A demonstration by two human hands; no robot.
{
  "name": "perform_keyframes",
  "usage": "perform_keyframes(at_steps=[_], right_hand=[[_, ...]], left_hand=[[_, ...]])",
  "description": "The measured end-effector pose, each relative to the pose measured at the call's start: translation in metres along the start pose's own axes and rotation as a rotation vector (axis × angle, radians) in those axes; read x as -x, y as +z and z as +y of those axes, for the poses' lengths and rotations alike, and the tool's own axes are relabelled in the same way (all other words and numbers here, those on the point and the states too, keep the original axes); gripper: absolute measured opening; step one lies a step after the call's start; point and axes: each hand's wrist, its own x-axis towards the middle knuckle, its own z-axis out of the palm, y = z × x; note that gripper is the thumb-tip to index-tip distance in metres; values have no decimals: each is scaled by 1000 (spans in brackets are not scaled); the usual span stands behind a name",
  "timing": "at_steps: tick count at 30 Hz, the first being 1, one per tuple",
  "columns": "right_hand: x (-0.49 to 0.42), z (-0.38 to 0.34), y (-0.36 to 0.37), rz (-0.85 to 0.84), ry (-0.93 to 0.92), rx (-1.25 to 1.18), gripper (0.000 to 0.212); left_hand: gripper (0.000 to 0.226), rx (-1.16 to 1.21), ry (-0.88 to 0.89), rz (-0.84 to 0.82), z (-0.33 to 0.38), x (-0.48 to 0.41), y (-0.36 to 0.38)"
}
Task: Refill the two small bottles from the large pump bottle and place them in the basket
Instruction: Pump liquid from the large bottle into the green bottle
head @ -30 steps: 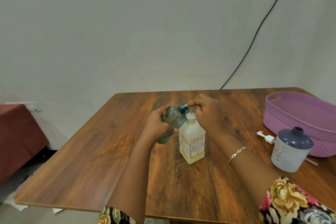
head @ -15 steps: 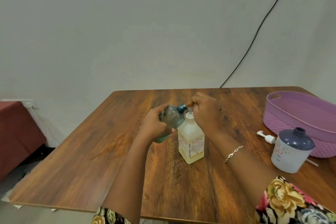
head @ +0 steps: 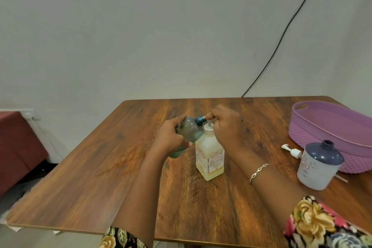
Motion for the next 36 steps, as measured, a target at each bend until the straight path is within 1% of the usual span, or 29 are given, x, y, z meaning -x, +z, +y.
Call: perform_keyframes(at_steps=[2, 10, 12, 15, 19, 25, 29, 32, 36], right_hand=[[10, 0, 3, 9, -8, 5, 23], [-15, -3, -10, -142, 76, 18, 23], [-14, -4, -9, -132, 71, 42, 23], [5, -1, 0, -59, 35, 60, 22], [9, 4, 3, -58, 56, 54, 21], [-20, -1, -2, -188, 79, 154, 25], [4, 1, 3, -84, 24, 105, 21], [11, 3, 5, -128, 20, 92, 17], [-11, 1, 0, -196, 46, 93, 16]], left_hand=[[83, 1, -24, -7, -2, 2, 4], [84, -70, 24, 30, 6, 5, 0], [84, -88, 25, 38, 6, 3, -1], [86, -102, 6, 34, 2, 5, 4], [87, -156, 3, 45, 0, 7, 7], [86, -171, 48, 53, 5, 3, 0], [85, -170, 29, 24, 1, 3, 3], [87, -145, 17, 25, -1, 7, 5], [86, -132, 30, 40, 5, 6, 2]])
